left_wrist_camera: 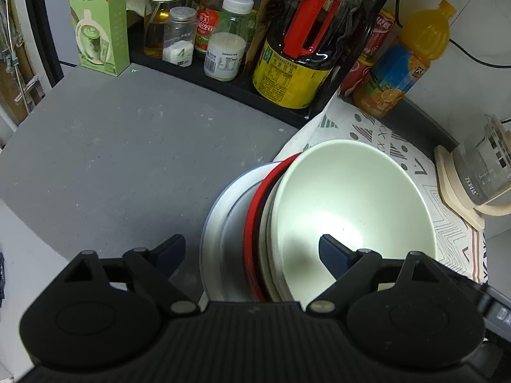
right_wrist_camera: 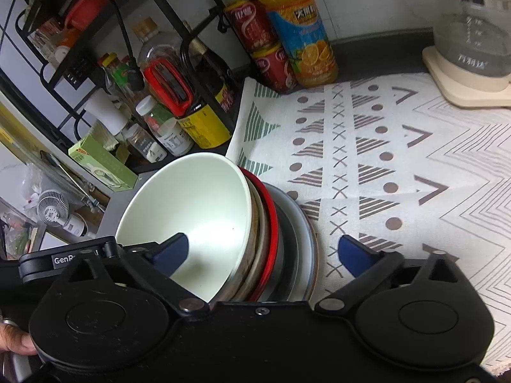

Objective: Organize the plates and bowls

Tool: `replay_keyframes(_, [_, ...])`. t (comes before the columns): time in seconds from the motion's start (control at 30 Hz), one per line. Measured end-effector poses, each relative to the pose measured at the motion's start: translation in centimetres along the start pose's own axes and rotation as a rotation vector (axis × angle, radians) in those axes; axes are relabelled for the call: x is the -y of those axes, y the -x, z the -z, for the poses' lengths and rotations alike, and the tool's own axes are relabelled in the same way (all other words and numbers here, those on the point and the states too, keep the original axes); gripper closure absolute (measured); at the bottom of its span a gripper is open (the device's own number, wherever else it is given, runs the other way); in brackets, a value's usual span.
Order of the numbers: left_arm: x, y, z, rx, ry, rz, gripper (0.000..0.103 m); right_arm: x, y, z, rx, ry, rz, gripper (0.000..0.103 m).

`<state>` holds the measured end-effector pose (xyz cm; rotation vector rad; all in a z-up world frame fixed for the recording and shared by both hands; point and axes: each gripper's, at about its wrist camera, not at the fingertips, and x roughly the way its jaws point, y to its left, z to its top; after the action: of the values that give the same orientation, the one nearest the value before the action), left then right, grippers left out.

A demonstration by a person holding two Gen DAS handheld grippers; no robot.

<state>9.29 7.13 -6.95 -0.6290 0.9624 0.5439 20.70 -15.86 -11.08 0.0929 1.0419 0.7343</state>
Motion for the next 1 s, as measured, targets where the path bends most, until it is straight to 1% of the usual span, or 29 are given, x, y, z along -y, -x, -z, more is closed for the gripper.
replay_keyframes(0.17, [0.1,1.1,0.3,0.027,-0.011,-0.012,0.01,0.5,1.7,0.5,0.038,-0.021,0.017,0.0])
replay_keyframes(0.27, [0.0,1.6,0.4,0.02,-0.003,0.011,0.008,0.9,2.9,1.0,0.06,-0.027,0.029,0.0])
replay_keyframes(0.3, [0.1,1.8,0.5,0.028,-0.007,0.016,0.006,1.0,3.4,1.2,0.07,-0.027,0.037,0.0])
replay_keyframes(0.33, [0.3,2.1,0.7,0.04,-0.017,0.017,0.002,1.2,3.9,1.4,0.081,-0.027,0.044,0.0])
replay_keyframes(0.37, [0.5,2.4,0.9,0.054,-0.031,0.016,0.0,1.3,4.5,1.6,0.094,-0.027,0.051,0.0])
replay_keyframes(0.47, [1.3,3.4,1.3,0.094,-0.069,0.011,0.0,1.8,6.1,2.2,0.13,-0.028,0.064,0.0])
replay_keyframes(0.57, [1.8,4.2,1.7,0.117,-0.095,0.028,0.0,2.5,7.9,2.8,0.162,-0.041,0.084,0.0])
replay_keyframes(1.0, [3.9,7.9,5.0,0.162,-0.19,0.086,0.0,4.4,13.9,6.1,0.257,-0.079,0.168,0.0])
